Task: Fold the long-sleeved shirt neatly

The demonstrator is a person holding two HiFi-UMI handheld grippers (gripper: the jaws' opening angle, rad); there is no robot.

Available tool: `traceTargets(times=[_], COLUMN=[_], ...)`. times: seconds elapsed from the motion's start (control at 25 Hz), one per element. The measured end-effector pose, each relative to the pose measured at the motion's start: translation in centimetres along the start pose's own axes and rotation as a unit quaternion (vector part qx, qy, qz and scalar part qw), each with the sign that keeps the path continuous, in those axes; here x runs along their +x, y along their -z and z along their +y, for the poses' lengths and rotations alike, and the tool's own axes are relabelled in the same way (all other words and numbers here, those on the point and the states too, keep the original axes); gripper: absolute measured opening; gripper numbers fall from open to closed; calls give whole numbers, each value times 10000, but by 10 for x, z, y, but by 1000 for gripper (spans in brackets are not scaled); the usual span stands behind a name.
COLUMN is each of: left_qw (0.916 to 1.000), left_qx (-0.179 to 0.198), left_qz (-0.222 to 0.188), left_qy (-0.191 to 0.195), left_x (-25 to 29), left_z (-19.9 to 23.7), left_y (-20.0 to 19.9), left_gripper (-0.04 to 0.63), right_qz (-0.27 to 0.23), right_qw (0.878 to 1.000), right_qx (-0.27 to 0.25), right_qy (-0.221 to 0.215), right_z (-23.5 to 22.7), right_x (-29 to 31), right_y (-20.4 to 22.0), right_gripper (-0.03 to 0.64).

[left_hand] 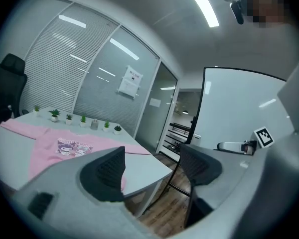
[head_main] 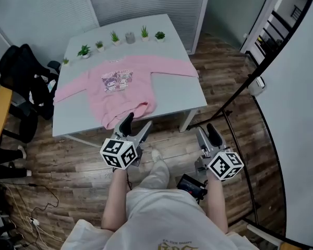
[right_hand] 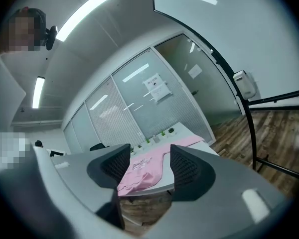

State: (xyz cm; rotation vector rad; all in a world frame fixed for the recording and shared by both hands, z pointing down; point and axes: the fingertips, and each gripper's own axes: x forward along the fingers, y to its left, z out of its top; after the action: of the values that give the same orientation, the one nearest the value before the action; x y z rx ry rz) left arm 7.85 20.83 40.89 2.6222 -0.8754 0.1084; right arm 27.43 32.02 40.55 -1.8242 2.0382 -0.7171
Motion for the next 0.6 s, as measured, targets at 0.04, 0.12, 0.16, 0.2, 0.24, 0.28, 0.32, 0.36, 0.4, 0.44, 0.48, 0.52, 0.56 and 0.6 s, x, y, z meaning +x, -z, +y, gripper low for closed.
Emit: traceTargets(times=[0.04,0.12,0.16,0.2,0.24,0.28,0.32,0.36,0.4,0.44,0.48,0.52,0.56,0.6], left_qw=[9999,9993,9989,9985,9980,9976,9971,9965,9959,9953,9946,9940,9935,9928], left_qx=[-13,-38,-28,-6,15,24,19,8,-5,-22,-43,-66,-89,-107], left_qz=[99,281,357,425,487,544,598,651,703,753,798,839,875,910], left_qy=[71,243,312,359,393,429,473,522,571,616,656,693,728,765], left_x=[20,59,78,96,113,130,146,160,173,185,196,206,215,223], left_z=[6,16,23,32,40,48,54,59,64,69,74,78,82,86], left_y=[-2,-4,-6,-9,-11,-14,-16,-18,-20,-21,-22,-23,-23,-23], left_gripper=[340,339,337,337,337,337,337,337,337,337,337,336,337,336], right_qz=[23,81,104,117,121,124,135,152,169,180,189,208,241,282], right_qw=[10000,9997,9994,9992,9989,9987,9984,9980,9976,9972,9970,9969,9967,9966], right_qx=[28,-8,-47,-61,-49,-28,-16,-11,2,31,64,80,73,54], right_qy=[78,244,321,386,443,497,556,619,678,721,746,760,767,771], right_z=[-12,-33,-43,-52,-61,-69,-77,-85,-92,-97,-102,-105,-108,-110], right_x=[14,40,55,71,87,101,114,126,136,147,157,167,177,187], right_y=[-6,-17,-22,-27,-32,-37,-42,-47,-51,-54,-58,-60,-62,-63], right_gripper=[249,249,249,249,249,249,249,249,249,249,249,248,247,247])
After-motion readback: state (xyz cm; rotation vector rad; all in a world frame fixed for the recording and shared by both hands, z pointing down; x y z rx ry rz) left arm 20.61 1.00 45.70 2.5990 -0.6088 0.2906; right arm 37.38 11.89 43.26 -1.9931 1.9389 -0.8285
